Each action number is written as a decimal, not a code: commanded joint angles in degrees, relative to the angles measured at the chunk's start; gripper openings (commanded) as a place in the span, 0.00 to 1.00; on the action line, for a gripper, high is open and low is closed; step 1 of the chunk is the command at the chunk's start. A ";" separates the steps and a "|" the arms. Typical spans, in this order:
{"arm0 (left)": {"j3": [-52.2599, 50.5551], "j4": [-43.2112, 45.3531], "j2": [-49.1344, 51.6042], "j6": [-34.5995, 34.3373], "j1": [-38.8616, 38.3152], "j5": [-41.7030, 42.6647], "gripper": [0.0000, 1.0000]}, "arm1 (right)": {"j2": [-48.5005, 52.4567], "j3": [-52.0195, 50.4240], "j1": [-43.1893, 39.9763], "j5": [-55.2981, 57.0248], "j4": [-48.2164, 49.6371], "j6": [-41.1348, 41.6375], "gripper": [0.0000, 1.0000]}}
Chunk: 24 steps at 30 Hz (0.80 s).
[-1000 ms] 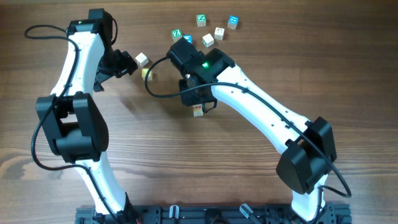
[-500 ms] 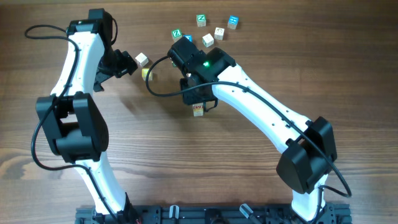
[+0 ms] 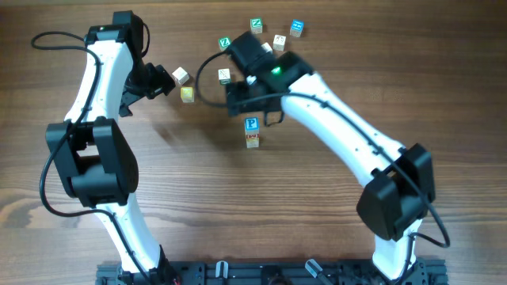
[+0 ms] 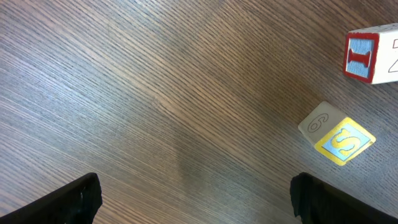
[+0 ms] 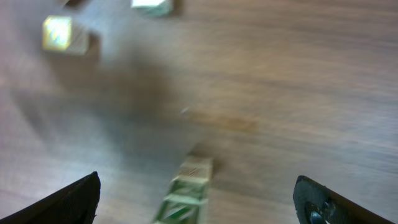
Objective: Form a tower
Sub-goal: 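Lift the right gripper away toward the far block cluster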
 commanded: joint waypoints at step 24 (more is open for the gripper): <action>-0.37 0.17 0.02 -0.76 0.04 -0.96 1.00 | 0.72 0.24 -11.32 1.29 8.50 -0.72 1.00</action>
